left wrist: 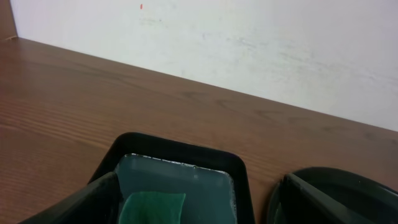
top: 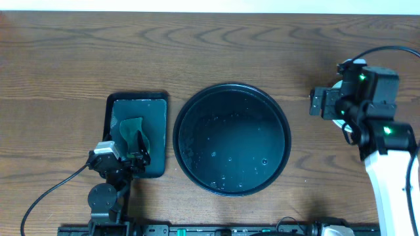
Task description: Clean dirty plates on tray and stack at the side
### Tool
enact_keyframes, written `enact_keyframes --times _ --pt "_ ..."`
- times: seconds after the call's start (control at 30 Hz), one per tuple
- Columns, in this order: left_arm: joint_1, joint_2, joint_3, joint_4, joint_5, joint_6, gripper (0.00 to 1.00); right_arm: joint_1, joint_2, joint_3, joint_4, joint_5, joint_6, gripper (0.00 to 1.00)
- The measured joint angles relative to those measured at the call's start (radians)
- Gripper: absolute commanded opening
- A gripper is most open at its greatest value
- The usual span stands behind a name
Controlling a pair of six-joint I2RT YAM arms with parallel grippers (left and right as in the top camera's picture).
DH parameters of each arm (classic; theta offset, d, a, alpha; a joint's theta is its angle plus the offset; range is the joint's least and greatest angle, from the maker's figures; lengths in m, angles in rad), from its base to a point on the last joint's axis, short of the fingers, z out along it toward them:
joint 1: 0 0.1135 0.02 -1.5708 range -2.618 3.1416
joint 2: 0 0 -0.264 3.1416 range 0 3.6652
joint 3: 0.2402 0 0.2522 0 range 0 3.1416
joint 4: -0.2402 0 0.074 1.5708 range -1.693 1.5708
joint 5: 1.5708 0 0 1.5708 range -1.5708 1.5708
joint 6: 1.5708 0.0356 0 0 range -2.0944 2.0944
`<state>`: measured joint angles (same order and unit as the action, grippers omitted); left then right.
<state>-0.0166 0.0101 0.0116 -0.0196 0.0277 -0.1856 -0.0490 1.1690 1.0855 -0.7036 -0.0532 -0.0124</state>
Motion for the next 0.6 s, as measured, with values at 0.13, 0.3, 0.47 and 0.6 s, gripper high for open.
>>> enact_keyframes --times 0.13,0.3,0.47,0.6 --pt "0.0 0.0 0.0 0.0 0.0 0.0 0.82 0.0 -0.142 0.0 0.001 0.0 0.0 0.99" --pt "0.0 0.0 0.001 -0.002 0.0 0.0 0.82 0.0 -0.335 0.0 0.0 0.0 0.0 0.99" --pt "0.0 0.0 0.001 -0.002 0.0 0.0 0.82 0.0 -0.536 0.0 0.002 0.0 0.0 0.99" --pt "0.0 0.0 0.001 -0.002 0.0 0.0 0.82 0.0 -0.698 0.003 0.0 0.0 0.0 0.99"
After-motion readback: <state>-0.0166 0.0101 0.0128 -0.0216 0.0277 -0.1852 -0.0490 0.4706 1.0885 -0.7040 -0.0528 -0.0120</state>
